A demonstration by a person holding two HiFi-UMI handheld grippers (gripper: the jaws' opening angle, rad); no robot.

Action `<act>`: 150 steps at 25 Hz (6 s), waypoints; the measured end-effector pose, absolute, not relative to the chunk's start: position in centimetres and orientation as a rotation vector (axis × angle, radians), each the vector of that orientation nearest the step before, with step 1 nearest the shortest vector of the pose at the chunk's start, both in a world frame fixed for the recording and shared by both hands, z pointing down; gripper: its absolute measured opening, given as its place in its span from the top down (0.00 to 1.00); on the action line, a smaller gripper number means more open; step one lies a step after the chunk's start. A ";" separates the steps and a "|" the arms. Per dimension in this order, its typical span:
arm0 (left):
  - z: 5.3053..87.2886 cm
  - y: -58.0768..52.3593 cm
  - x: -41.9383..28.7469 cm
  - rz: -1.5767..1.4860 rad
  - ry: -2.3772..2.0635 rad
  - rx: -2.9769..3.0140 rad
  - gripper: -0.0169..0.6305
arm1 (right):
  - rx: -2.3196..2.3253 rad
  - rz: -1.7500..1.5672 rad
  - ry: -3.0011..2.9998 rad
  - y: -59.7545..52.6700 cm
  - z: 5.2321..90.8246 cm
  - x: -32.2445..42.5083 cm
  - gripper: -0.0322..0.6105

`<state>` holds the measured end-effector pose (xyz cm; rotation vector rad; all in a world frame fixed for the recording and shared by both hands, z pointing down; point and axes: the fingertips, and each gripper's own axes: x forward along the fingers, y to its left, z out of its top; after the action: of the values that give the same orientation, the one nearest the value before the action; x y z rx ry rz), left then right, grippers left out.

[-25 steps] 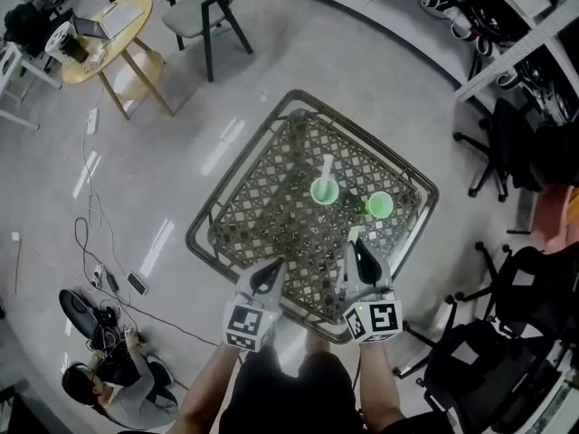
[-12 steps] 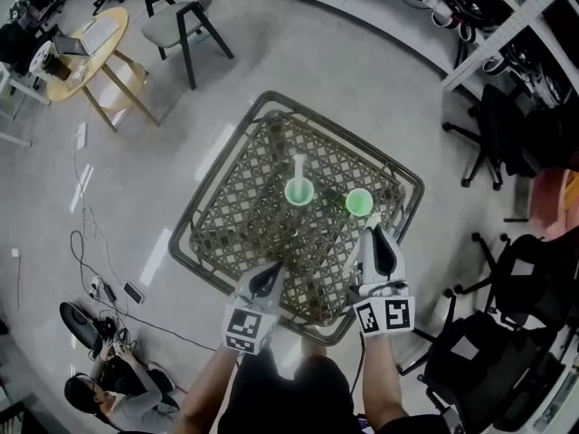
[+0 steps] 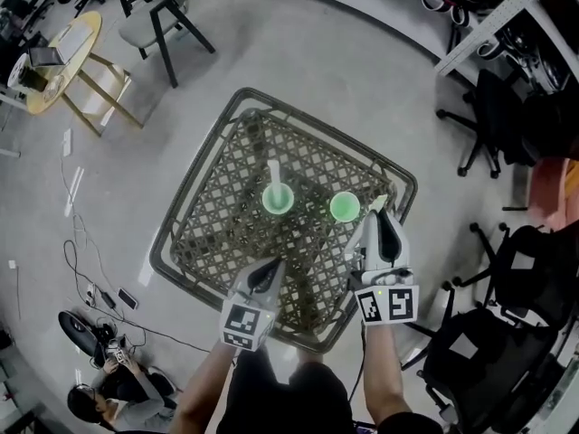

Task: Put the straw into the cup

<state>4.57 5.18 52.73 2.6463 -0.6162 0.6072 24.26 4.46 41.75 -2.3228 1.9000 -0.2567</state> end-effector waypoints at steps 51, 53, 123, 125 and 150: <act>61.4 4.2 6.1 0.724 -0.573 2.523 0.96 | -2.360 -0.326 1.937 -1.0 53.5 27.9 0.82; 61.3 4.2 6.2 0.721 -0.575 2.523 0.96 | -2.357 -0.338 1.947 -0.8 53.7 27.7 0.79; 29.1 13.1 -1.9 0.296 -0.947 2.825 0.96 | -2.200 -0.255 2.303 20.2 29.0 12.5 0.95; 29.1 13.2 -2.0 0.295 -0.949 2.827 0.96 | -2.198 -0.256 2.307 20.4 29.1 12.5 0.95; 29.3 13.0 -2.4 0.303 -0.938 2.828 0.96 | -2.185 -0.267 2.311 20.0 29.2 11.8 0.95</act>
<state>-2.43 12.99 29.30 2.8278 -0.9381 0.3030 11.82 20.01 29.16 -2.1848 2.3113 -0.2674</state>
